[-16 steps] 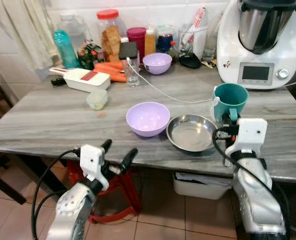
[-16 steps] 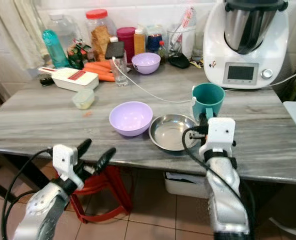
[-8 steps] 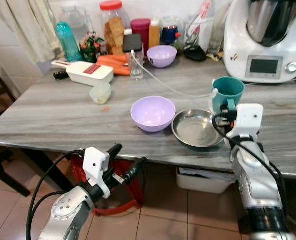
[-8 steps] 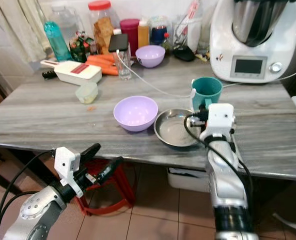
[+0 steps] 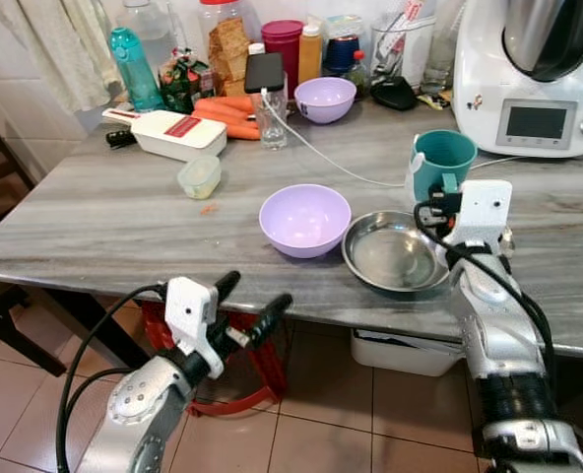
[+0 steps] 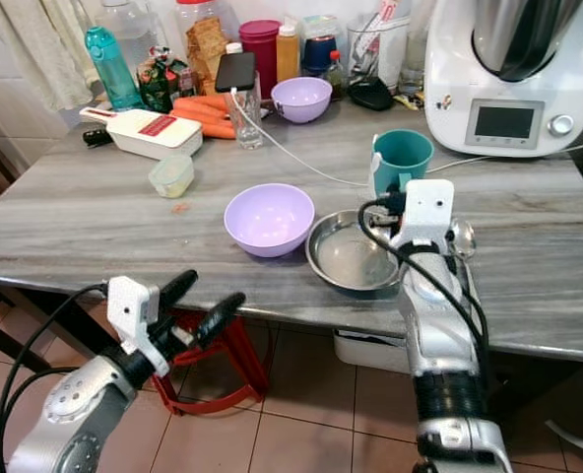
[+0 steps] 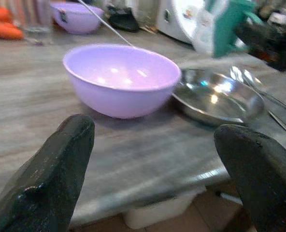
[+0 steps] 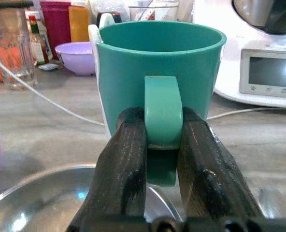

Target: Setting the table

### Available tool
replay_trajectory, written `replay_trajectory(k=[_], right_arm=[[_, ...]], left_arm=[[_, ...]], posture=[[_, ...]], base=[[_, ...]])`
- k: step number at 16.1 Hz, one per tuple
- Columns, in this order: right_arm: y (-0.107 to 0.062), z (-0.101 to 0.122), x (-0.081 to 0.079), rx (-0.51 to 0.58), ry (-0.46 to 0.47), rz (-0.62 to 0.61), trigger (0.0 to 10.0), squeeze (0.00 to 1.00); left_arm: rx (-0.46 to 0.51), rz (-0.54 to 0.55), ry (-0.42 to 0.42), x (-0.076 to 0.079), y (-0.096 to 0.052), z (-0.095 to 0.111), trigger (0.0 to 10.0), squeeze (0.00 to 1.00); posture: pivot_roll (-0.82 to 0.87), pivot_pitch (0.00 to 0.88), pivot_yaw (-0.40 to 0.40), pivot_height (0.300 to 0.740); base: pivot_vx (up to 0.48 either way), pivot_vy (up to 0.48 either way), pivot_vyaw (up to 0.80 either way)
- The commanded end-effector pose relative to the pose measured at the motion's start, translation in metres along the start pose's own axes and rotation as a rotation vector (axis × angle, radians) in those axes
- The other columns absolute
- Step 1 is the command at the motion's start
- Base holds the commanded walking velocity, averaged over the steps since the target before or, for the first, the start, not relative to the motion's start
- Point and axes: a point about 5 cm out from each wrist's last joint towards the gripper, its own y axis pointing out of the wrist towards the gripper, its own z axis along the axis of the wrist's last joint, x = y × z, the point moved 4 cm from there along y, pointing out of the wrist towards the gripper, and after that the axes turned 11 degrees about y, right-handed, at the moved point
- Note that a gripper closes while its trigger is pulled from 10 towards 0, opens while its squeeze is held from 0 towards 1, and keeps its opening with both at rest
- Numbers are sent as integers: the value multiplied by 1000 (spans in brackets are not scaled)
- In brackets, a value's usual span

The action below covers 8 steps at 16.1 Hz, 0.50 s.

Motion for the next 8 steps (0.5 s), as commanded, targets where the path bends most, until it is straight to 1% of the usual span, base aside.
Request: replay_trajectory(k=[1, 2, 3, 5, 6, 7, 8], right_arm=[[-5, 14, -4, 64, 5, 3, 10000, 0], [-9, 15, -3, 71, 8, 1, 10000, 0], [-17, 15, -1, 85, -15, -10, 10000, 0], [-34, 11, 5, 85, -7, -50, 10000, 0], [-40, 10, 5, 82, -6, -52, 10000, 0], [-48, 8, 7, 75, 1, -59, 10000, 0], [-50, 7, 8, 70, -2, -59, 10000, 0]], left_arm=[[1, 69, 28, -13, -1, 1, 10000, 0], [2, 101, 29, -17, 0, 0, 10000, 0], [-4, 149, 26, -24, 0, -1, 10000, 0], [16, 213, 24, -35, 0, 3, 10000, 0], [24, 221, 18, -37, 0, 4, 10000, 0], [34, 224, 15, -37, 1, 5, 10000, 0], [38, 210, 13, -36, 2, 5, 10000, 0]], posture=[[-27, 52, 86, 740], [-31, 37, 80, 740], [-36, 16, 74, 740], [-39, 2, 73, 740], [-43, 0, 76, 740], [-47, 0, 79, 740], [-52, 0, 83, 740]], base=[[0, 0, 0], [0, 0, 0], [0, 0, 0], [0, 0, 0], [0, 0, -425], [0, 0, -800], [0, 0, -800]])
